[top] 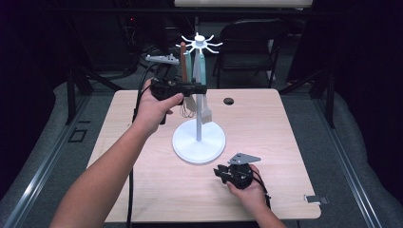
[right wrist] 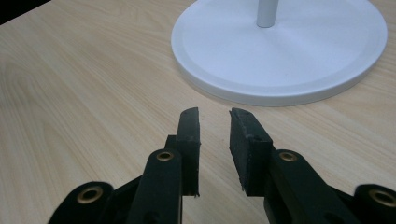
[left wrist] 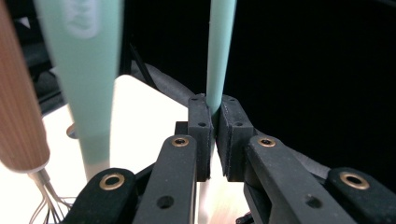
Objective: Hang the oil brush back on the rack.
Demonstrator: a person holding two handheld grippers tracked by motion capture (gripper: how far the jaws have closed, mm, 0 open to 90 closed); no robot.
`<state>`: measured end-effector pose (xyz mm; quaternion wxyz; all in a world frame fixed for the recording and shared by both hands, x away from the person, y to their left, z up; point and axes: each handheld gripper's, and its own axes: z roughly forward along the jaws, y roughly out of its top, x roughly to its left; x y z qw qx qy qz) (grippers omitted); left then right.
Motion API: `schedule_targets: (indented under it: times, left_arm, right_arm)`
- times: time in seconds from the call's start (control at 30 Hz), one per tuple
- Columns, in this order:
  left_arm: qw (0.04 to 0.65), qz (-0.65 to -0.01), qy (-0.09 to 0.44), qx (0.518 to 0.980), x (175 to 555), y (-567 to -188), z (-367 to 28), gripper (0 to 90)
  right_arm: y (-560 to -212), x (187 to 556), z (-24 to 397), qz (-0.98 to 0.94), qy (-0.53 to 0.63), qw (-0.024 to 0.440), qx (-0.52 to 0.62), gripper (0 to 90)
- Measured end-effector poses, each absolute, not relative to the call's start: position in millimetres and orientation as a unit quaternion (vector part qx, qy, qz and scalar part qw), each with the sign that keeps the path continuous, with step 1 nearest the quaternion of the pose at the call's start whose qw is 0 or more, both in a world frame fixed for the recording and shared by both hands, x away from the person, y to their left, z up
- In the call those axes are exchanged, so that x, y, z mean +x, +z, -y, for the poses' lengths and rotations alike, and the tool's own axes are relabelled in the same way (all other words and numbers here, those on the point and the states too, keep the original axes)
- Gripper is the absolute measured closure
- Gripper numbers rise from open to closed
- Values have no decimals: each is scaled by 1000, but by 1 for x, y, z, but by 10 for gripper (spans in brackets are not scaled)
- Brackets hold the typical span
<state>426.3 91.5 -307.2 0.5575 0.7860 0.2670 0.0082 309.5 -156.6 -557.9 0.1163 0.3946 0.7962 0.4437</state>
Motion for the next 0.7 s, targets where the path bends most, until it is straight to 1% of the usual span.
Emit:
schedule_targets:
  times: [0.17, 0.2, 0.27, 0.37, 0.7]
  left_arm:
    - [561, -277, 13, 780, 429, -311, -93, 827]
    - [558, -278, 17, 782, 428, -311, -93, 814]
    - [554, -279, 27, 784, 427, -312, -93, 759]
    - [543, -290, 50, 787, 425, -314, -94, 719]
    - [535, -296, 58, 789, 424, -320, -98, 673]
  right_arm:
    - [-558, 310, 156, -799, 442, 119, 391, 732]
    - [-558, 310, 156, -799, 442, 120, 391, 731]
    - [-557, 310, 157, -799, 439, 122, 391, 730]
    - [-557, 310, 157, -800, 438, 122, 392, 729]
    - [-558, 309, 155, -797, 443, 122, 392, 722]
